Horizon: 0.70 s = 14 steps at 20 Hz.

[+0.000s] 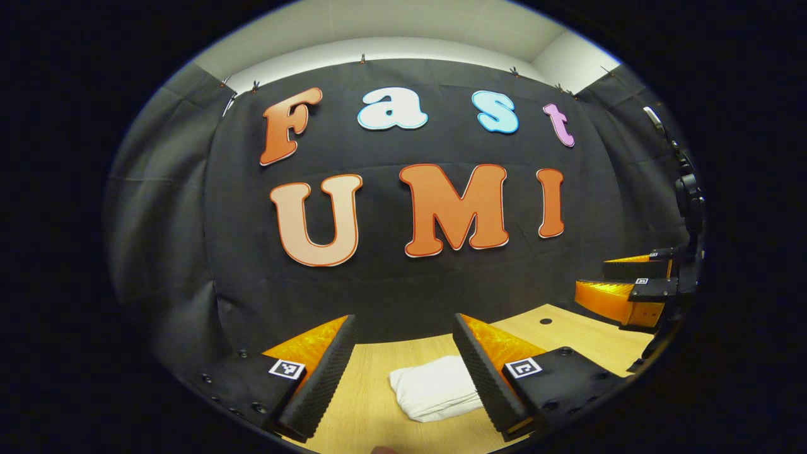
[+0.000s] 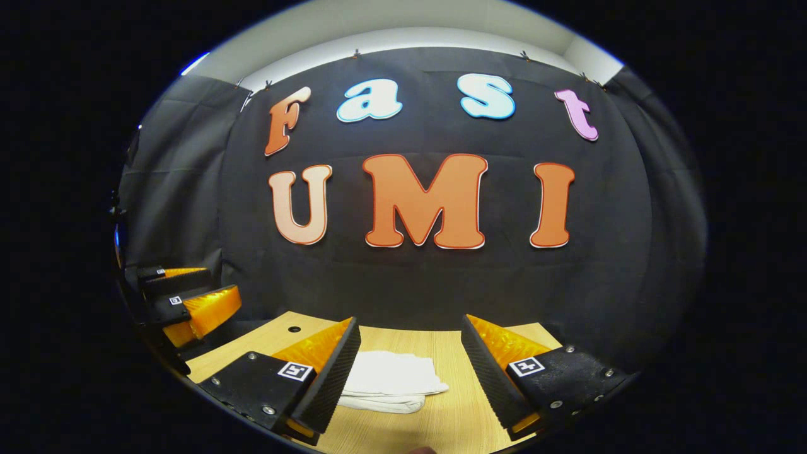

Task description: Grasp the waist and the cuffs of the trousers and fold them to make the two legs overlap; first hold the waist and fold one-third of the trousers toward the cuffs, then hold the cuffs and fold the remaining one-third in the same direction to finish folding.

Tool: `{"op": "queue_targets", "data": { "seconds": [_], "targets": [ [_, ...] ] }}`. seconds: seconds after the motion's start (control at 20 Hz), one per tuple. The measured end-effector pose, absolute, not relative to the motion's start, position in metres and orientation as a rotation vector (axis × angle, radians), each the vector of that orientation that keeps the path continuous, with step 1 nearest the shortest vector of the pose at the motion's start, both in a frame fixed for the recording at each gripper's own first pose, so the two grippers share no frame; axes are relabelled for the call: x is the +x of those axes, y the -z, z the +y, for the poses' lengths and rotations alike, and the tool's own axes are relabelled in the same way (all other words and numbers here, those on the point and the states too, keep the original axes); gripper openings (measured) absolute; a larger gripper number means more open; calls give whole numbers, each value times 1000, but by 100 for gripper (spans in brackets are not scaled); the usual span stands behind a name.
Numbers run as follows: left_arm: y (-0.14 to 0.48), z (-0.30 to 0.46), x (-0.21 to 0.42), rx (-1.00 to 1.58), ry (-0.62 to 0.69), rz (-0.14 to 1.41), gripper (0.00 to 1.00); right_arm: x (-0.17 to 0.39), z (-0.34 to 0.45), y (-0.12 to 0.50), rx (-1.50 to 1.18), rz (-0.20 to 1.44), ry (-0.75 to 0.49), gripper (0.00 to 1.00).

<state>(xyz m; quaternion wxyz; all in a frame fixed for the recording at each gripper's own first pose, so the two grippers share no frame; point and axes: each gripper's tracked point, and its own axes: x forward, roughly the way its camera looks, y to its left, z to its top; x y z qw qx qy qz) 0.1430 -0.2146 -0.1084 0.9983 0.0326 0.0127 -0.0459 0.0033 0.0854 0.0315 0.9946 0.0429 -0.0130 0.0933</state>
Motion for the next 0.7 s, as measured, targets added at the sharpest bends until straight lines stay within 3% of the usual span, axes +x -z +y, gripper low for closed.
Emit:
{"op": "queue_targets", "data": {
  "seconds": [0.7],
  "targets": [
    [70,-179,111,73,47,-18,99,-19,96,-20,89,27,-195,98]
  ]
}}
